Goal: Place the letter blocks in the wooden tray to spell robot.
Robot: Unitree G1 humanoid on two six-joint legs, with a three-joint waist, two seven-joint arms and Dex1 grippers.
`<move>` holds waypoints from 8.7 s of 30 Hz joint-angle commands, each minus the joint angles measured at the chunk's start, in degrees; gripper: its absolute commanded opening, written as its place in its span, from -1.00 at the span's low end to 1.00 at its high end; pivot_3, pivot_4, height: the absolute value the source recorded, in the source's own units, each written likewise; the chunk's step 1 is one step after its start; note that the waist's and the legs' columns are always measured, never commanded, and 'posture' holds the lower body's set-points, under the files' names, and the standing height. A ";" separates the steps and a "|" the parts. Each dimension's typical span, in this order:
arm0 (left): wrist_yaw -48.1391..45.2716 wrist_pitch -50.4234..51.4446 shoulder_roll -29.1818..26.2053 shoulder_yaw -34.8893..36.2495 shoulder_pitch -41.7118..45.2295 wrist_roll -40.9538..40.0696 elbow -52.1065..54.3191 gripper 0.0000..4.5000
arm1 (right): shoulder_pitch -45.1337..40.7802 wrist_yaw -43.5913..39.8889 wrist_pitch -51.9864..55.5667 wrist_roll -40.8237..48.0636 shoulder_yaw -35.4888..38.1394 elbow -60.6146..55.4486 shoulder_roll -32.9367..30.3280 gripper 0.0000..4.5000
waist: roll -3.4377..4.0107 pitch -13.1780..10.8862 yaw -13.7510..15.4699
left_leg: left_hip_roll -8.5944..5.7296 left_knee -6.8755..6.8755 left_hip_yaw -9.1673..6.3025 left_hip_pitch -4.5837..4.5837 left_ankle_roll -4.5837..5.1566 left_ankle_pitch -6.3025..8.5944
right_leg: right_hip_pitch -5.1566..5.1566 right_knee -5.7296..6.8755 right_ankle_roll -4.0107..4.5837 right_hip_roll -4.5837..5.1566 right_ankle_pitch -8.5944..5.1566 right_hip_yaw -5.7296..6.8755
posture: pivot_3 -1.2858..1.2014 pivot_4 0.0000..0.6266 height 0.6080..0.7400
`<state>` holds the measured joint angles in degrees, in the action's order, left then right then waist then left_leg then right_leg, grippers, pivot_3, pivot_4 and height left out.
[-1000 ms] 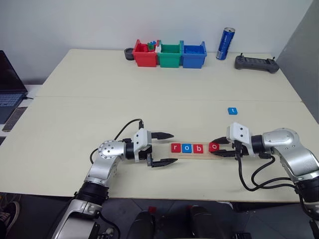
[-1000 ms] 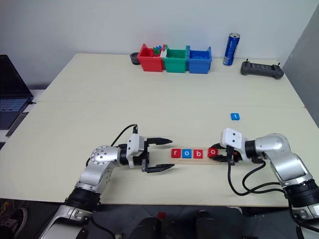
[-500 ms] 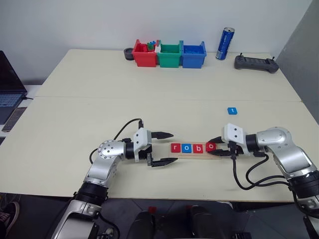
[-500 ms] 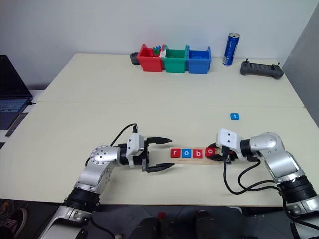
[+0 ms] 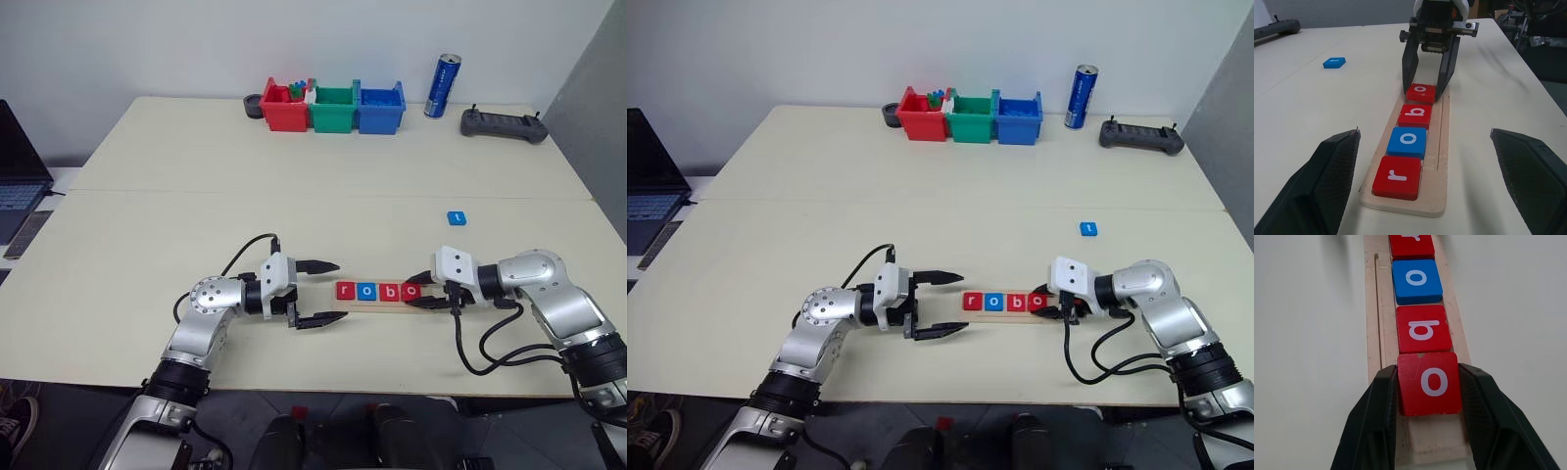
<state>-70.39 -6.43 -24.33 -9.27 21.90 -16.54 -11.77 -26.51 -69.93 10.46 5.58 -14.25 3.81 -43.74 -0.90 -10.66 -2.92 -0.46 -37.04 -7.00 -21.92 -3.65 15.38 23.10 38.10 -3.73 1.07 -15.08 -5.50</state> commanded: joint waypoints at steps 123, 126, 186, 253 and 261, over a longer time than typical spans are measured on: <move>2.77 6.02 -1.41 4.35 -4.09 -6.75 10.15 1.00 | 0.18 0.99 -6.62 -2.38 1.56 2.00 -0.39 -0.99 | 0.01 0.01 -0.21 | 0.01 -0.02 0.02 0.02 0.00 0.00 | 0.01 0.05 0.01 0.00 0.01 -0.01 | 0.03 -0.52 1.00; 2.81 6.04 -1.57 4.42 -4.17 -6.79 10.28 1.00 | -0.41 0.85 -6.06 -2.13 1.54 1.80 0.01 -0.99 | 0.01 0.01 -0.24 | 0.01 -0.02 0.01 0.02 0.00 0.00 | 0.01 0.06 0.01 0.00 0.01 -0.01 | 0.03 -0.52 1.00; 2.05 5.41 -2.98 16.24 -20.18 -18.16 18.04 1.00 | 4.74 4.47 1.21 3.03 7.92 -5.97 -3.09 -0.99 | 0.01 0.01 -0.10 | 0.03 -0.02 0.04 0.03 0.00 0.00 | 0.00 0.03 0.02 0.00 0.01 -0.01 | 0.03 -0.52 1.00; -2.04 3.44 -3.54 15.40 -16.73 -16.41 11.81 1.00 | -22.62 57.67 19.04 -1.77 21.59 34.98 20.25 0.99 | 0.04 0.03 -0.98 | 0.05 0.06 0.08 0.00 0.00 0.00 | 0.10 0.08 0.08 -0.03 0.04 -0.05 | 0.03 -0.52 1.00; -2.25 3.61 -4.22 15.59 -16.76 -16.50 11.81 1.00 | -23.32 59.26 21.41 -0.48 23.39 37.26 21.43 0.99 | 0.05 0.04 -1.34 | 0.04 0.06 0.08 0.00 0.00 0.00 | 0.10 0.08 0.08 -0.03 0.04 -0.05 | 0.03 -0.52 1.00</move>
<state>-72.12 -2.81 -27.90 5.91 4.96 -32.75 -0.56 -49.15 -11.24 31.20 4.72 8.24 41.07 -22.28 -0.84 -10.63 -4.27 -0.42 -36.98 -6.92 -21.92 -3.65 15.38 23.20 38.19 -3.65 1.04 -15.04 -5.55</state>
